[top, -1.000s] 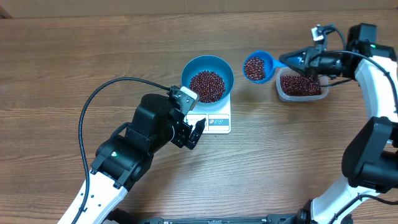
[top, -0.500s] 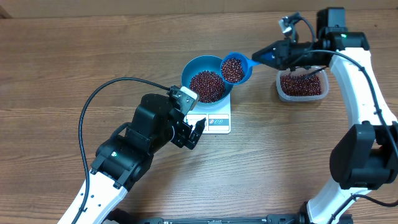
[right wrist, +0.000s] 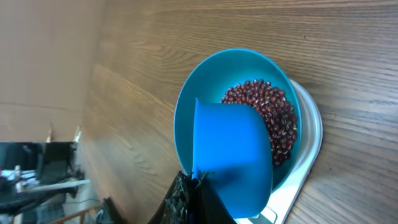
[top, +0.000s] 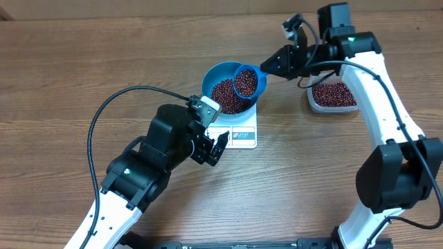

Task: Scoop item into bowl and weigh 150g on scale
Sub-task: 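Carry the scoop over the teal bowl and tip beans in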

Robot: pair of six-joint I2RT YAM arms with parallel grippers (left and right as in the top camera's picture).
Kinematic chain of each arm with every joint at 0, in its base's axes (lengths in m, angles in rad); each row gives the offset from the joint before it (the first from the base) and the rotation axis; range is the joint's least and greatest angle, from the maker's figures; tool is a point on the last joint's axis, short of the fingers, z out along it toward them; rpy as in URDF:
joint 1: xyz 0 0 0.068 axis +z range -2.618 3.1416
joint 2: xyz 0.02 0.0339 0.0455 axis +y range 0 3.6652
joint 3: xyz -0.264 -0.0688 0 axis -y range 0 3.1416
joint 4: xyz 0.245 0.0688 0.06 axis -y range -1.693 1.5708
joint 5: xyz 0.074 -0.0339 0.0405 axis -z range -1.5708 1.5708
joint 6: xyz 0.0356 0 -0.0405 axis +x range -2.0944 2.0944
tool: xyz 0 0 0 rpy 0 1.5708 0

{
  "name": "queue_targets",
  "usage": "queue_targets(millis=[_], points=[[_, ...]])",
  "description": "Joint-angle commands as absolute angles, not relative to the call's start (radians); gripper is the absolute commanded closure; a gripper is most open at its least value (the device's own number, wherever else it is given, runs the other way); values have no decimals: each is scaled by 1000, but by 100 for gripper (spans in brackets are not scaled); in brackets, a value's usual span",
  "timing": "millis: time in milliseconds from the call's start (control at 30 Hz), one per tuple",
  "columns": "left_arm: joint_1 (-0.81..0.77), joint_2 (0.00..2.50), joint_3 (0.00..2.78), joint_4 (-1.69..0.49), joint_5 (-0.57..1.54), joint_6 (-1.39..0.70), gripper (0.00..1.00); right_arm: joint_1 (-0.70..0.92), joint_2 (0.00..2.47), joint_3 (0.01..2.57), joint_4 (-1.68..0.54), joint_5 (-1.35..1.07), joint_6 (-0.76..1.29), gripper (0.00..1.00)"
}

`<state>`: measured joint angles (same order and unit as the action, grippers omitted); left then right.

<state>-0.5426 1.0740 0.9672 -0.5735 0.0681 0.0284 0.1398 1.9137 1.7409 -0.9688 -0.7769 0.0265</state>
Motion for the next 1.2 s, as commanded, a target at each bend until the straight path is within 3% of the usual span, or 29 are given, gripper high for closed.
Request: queue_targets(millis=[0, 1167], points=[[-541, 1078, 962, -567, 72, 19, 0, 172, 1866, 1782, -942, -733, 57, 96], [-541, 1078, 962, -567, 70, 22, 0, 433, 1855, 1861, -933, -199, 83, 96]])
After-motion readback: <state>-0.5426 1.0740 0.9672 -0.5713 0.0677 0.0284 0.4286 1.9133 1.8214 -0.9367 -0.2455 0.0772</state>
